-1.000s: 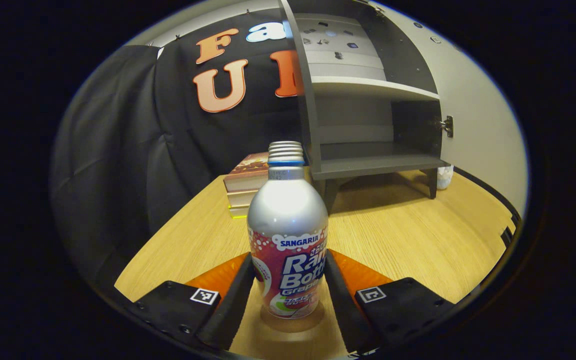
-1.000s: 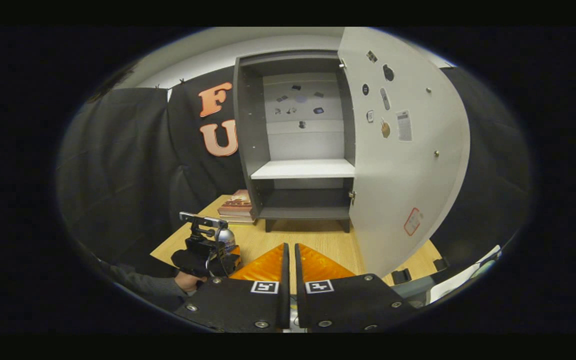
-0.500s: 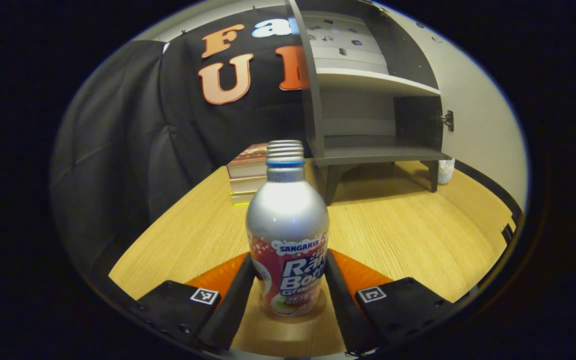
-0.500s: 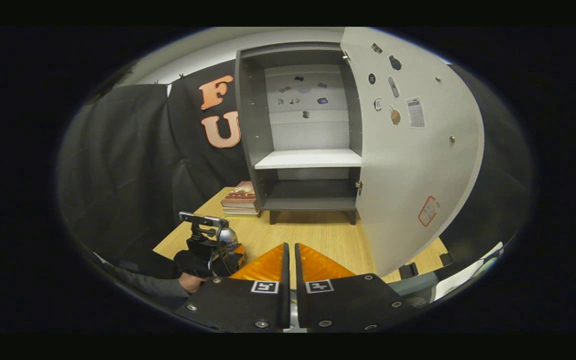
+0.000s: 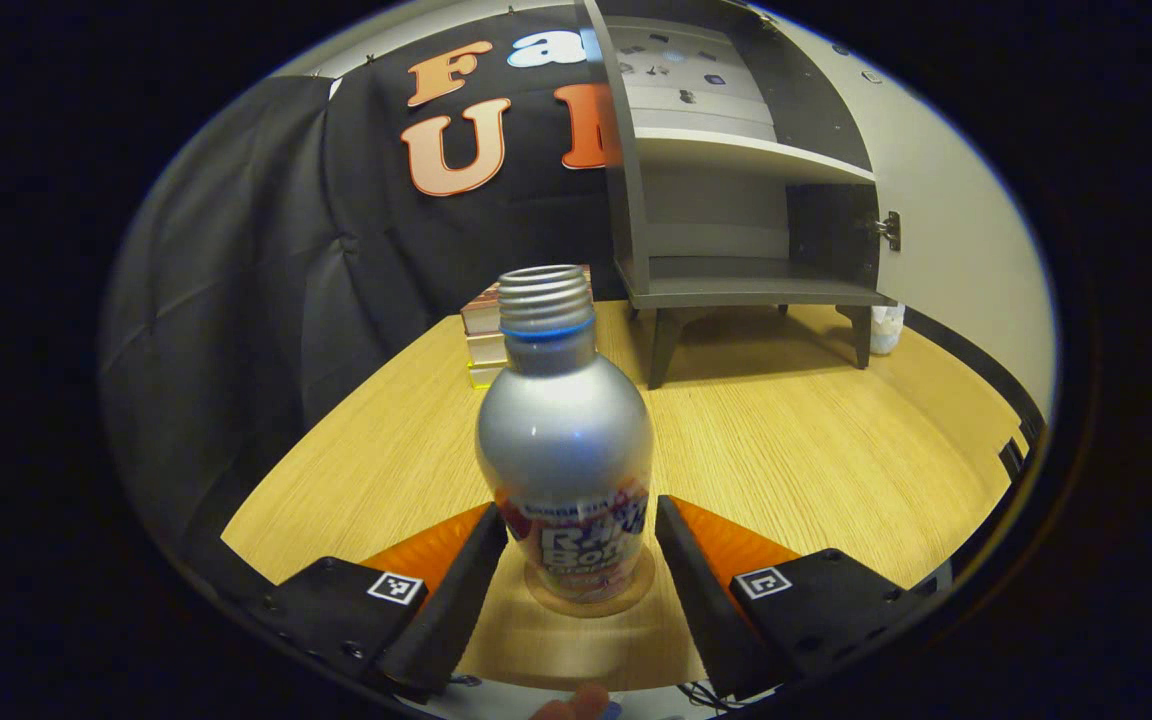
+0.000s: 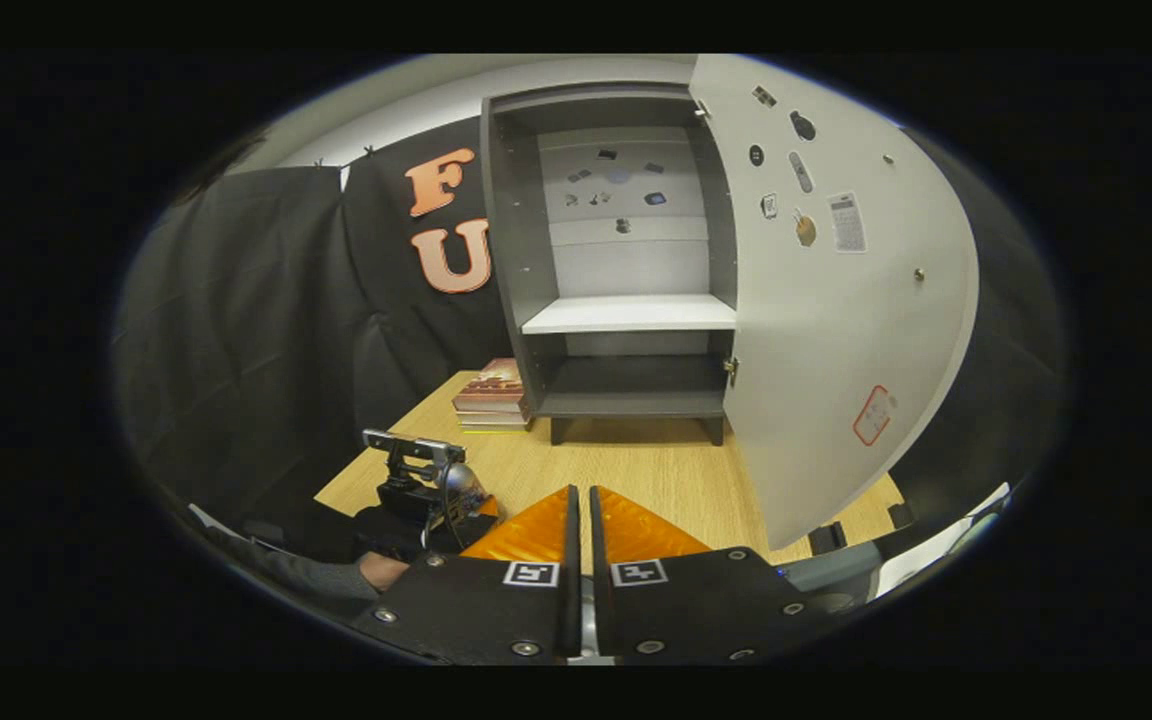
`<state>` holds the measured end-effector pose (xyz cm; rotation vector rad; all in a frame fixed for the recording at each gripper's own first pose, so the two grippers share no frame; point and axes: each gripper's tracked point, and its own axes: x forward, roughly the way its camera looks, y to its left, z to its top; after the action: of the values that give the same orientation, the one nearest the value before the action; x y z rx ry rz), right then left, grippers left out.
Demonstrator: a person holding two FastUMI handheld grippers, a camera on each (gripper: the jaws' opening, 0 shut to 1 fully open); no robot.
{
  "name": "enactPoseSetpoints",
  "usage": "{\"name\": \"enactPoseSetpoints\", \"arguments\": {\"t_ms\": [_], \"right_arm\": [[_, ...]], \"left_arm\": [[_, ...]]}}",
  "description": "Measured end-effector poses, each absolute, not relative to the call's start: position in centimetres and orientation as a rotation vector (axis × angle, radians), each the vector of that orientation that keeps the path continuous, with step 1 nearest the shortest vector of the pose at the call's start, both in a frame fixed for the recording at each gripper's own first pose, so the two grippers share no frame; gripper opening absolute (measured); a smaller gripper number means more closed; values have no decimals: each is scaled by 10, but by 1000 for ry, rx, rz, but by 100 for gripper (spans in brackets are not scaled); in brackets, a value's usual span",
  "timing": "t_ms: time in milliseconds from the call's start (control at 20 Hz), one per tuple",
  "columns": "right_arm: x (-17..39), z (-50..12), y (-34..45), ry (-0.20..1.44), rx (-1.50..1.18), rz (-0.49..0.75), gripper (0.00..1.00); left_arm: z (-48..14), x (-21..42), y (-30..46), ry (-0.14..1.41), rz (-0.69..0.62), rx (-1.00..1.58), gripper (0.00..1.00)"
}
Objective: Open the cabinet door with the right hand, grasp the bottle in the cabinet with the left hand and place it on the coaster, then close the cabinet door with the right hand.
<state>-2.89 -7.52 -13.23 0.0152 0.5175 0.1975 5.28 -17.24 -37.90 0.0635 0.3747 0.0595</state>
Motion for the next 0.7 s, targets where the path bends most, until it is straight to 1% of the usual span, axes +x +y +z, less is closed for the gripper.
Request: {"name": "enactPoseSetpoints", "arguments": {"t_ms": [100, 150, 200, 450, 700], "right_arm": [[-31, -130, -76, 512, 20, 195, 5], [-32, -128, -77, 509, 21, 193, 0], [-33, -127, -78, 505, 22, 191, 4], [-40, -121, -80, 491, 38, 190, 4], [-45, -112, -82, 464, 66, 190, 4]], "left_arm": [[-375, 54, -172, 369, 60, 72, 98], [-373, 54, -171, 364, 61, 77, 98], [-369, 54, -172, 360, 59, 74, 98], [-346, 52, -170, 328, 56, 75, 98], [-301, 46, -167, 266, 68, 79, 98]]}}
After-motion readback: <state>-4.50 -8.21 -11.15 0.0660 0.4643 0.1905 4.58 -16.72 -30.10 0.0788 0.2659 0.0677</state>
